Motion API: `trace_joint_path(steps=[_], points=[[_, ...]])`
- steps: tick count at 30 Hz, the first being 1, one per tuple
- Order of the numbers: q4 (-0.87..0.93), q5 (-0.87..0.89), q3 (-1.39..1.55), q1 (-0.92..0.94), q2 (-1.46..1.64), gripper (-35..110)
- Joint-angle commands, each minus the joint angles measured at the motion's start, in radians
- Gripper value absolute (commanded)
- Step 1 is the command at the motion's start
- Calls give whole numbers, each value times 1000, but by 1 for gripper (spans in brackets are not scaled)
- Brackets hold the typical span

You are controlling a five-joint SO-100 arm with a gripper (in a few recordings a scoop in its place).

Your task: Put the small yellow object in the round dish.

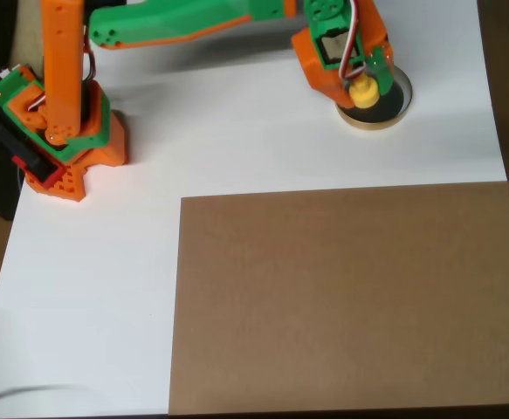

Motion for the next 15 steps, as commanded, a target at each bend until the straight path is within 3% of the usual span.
trace_joint_path(steps=[1, 15], points=[[-2, 5, -112, -32, 5, 0], [26, 54, -253, -100, -126, 0]])
